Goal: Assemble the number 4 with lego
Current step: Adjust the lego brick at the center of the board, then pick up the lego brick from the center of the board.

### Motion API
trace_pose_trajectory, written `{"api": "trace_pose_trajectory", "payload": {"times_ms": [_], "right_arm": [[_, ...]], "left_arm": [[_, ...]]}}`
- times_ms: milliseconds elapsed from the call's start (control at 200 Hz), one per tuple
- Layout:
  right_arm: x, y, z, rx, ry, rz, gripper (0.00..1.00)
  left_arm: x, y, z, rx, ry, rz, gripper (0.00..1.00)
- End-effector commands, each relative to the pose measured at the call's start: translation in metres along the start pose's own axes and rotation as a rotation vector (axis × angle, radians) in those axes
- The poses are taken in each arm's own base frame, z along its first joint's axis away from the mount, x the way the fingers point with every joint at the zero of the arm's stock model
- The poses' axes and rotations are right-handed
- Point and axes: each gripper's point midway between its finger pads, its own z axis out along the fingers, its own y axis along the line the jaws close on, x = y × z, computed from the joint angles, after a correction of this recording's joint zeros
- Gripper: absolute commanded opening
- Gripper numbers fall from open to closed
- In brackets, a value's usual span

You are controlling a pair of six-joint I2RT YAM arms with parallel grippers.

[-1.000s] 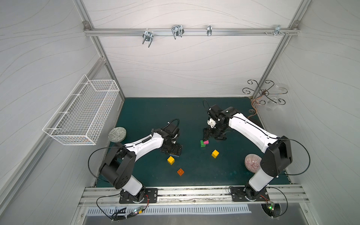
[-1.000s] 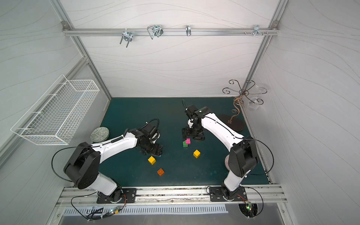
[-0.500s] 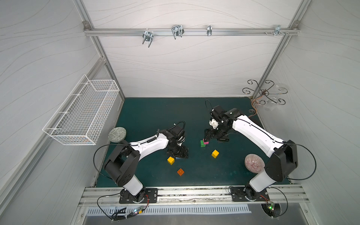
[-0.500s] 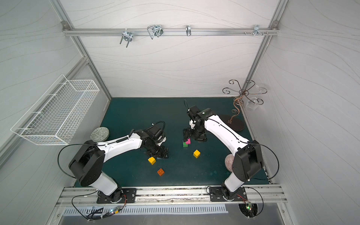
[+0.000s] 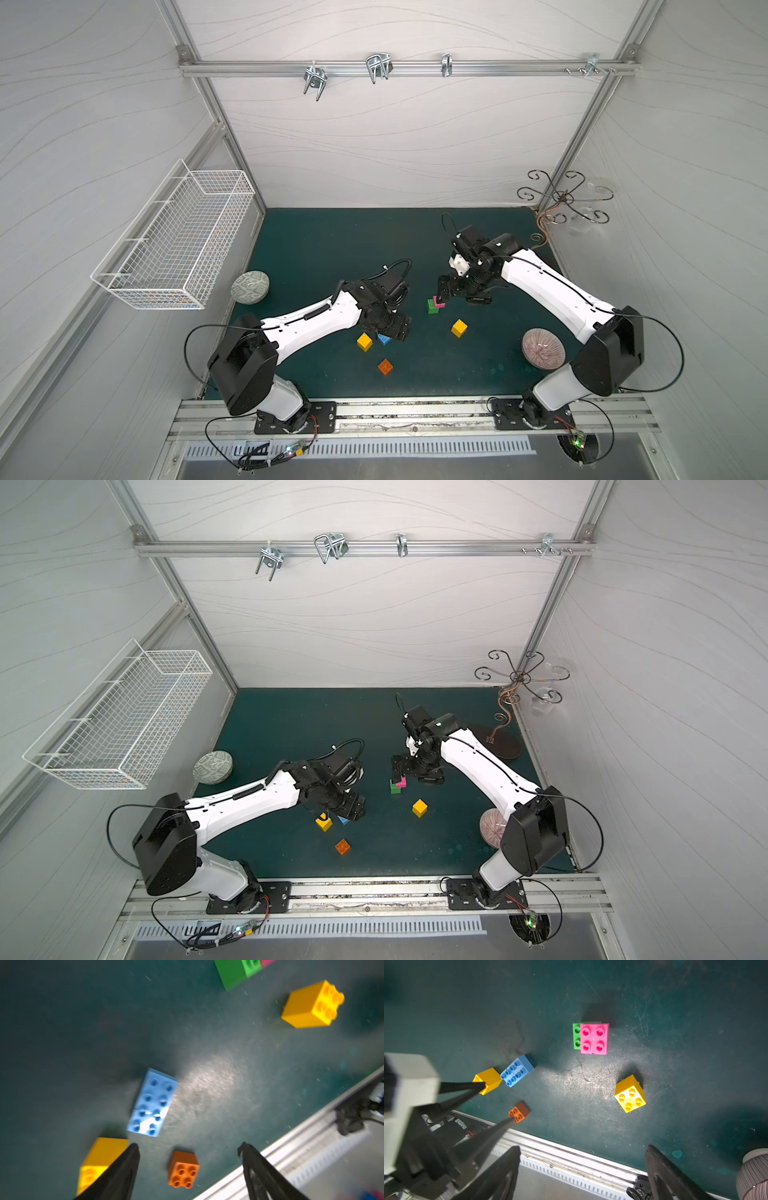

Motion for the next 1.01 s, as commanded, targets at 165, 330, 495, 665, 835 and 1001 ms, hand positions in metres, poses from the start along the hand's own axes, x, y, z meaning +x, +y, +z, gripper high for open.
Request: {"api": "trace_pose_trajectory", "payload": {"times_ms": [165,330,495,665,835,1001], "right_arm": [[0.003,0.004,-0.013,-0.037,-0.044,0.014,0.96],[0.005,0.006,-0.018,-0.059,-0.064,0.019,0.98],[0.006,0.007,-0.020,-0.073,-0.074,0.021,0.99],[0.005,0.009,-0.024,-0.079,-0.084,0.019,0.99],[0.003,0.011,-0.026,-0.083,-0.091,0.018,0.99],[0.002,0.012,-0.029,-0.087,-0.101,0.019,0.99]], "left_arm": [[0.008,0.034,0.017,-0.183,0.021,0.129,0.69],[0.016,0.034,0.031,-0.212,0.069,0.190,0.62],[0.023,0.035,0.040,-0.199,0.088,0.189,0.61],[0.032,0.037,0.047,-0.192,0.099,0.177,0.57],[0.030,0.035,0.051,-0.182,0.097,0.176,0.54],[0.029,0.033,0.053,-0.167,0.092,0.179,0.47]]}}
